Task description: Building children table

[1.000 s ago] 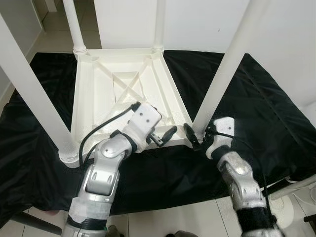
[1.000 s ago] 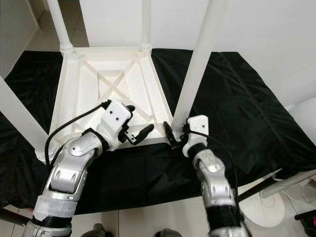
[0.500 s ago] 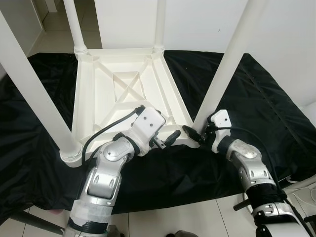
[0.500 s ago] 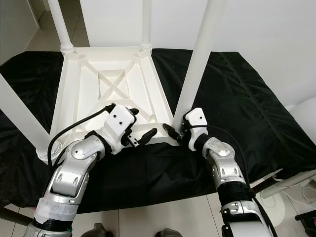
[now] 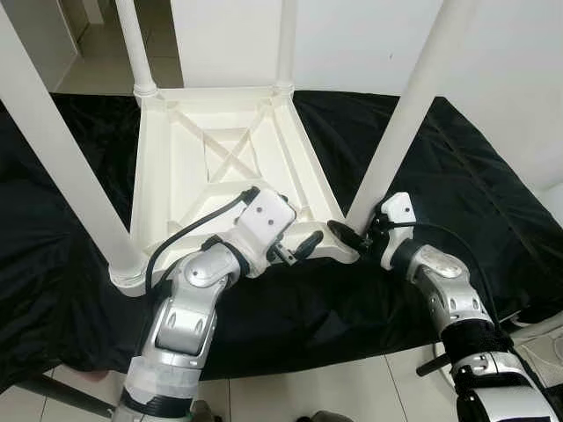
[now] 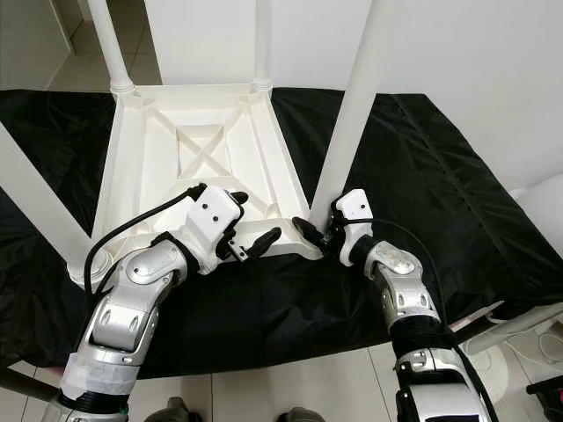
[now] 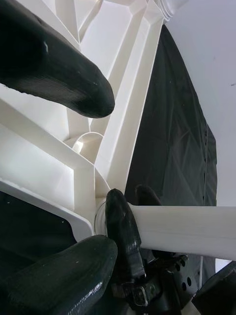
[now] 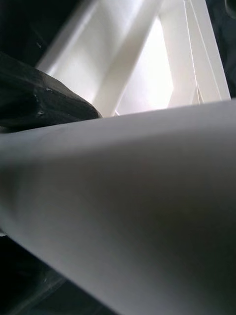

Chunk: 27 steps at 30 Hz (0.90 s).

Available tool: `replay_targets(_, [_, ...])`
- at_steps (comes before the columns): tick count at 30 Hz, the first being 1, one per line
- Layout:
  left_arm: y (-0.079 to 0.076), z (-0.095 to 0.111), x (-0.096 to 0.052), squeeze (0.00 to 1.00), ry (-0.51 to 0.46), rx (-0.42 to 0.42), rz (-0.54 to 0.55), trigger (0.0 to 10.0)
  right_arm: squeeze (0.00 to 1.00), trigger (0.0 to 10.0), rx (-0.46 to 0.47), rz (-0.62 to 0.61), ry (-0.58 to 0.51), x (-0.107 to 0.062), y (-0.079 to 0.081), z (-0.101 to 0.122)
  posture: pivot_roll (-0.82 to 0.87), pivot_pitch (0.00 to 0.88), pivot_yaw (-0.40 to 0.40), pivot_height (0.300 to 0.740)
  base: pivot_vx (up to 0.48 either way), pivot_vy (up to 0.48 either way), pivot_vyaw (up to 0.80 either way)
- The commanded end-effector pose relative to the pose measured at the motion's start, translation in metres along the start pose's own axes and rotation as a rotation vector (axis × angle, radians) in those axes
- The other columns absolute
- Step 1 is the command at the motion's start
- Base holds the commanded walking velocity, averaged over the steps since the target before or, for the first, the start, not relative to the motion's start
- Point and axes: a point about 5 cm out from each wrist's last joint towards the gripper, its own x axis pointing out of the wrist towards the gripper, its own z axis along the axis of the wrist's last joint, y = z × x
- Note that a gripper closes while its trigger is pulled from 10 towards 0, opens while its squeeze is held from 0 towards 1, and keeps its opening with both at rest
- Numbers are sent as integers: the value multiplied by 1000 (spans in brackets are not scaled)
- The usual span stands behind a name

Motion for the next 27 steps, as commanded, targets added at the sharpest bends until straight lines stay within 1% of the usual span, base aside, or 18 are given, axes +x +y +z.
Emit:
replay_targets(1, [3,-3,-1,0,13,-17,116,10000,0,10000,-20,-150,60,-6,-7,-7,-21,26,-33,740,0,0,0])
replay_targets(2, [3,-3,-1,0,13,-17,116,10000,0,10000,-20,-150,60,-6,-7,-7,-21,26,-33,740,0,0,0])
replay_targets(3, [3,-4,-1,0,20,-22,119,10000,0,10000,-9,-208,52,-6,-4,-7,-23,26,-31,740,0,0,0])
replay_targets(4, [3,-4,-1,0,20,-22,119,10000,0,10000,-9,-208,52,-6,-4,-7,-23,26,-31,740,0,0,0])
replay_targets(6, [3,-5,-2,0,25,-25,123,10000,0,10000,21,-252,38,-6,2,-7,-24,27,-30,740,0,0,0])
replay_targets(7, [5,-6,-1,0,31,-30,136,10000,0,10000,54,-323,35,-6,7,-9,-25,28,-29,740,0,0,0])
replay_targets(9, [5,-6,-1,0,31,-30,136,10000,0,10000,54,-323,35,-6,7,-9,-25,28,-29,740,0,0,0])
replay_targets(10, [9,-7,1,0,42,-44,178,10000,0,10000,84,-485,35,-5,18,-12,-24,26,-35,740,0,0,0])
replay_targets(12, [9,-7,1,0,42,-44,178,10000,0,10000,84,-485,35,-5,18,-12,-24,26,-35,740,0,0,0])
replay_targets(13, [11,-8,1,0,46,-51,198,10000,0,10000,96,-562,35,-4,23,-12,-24,25,-34,740,0,0,0])
replay_targets(14, [11,-8,1,0,46,-51,198,10000,0,10000,96,-562,35,-4,23,-12,-24,25,-34,740,0,0,0])
replay_targets(16, [17,-11,3,0,69,-55,256,10000,0,10000,142,-666,31,4,40,-12,-23,22,-40,740,0,0,0])
replay_targets(18, [20,-12,3,0,75,-66,297,10000,0,10000,184,-662,14,14,57,-8,-20,19,-41,740,0,0,0])
replay_targets(19, [20,-12,3,0,75,-66,297,10000,0,10000,184,-662,14,14,57,-8,-20,19,-41,740,0,0,0])
replay_targets(20, [21,-12,3,0,74,-69,311,10000,0,10000,178,-633,-4,17,62,-4,-20,18,-43,740,0,0,0])
replay_targets(24, [22,-12,3,0,74,-74,326,10000,0,10000,167,-609,-25,17,62,0,-20,17,-45,740,0,0,0])
replay_targets(25, [23,-12,3,0,75,-78,338,10000,0,10000,148,-599,-37,16,60,2,-20,17,-45,740,0,0,0])
replay_targets(27, [24,-11,4,0,74,-80,348,10000,0,10000,147,-588,-53,13,58,3,-20,17,-45,740,0,0,0])
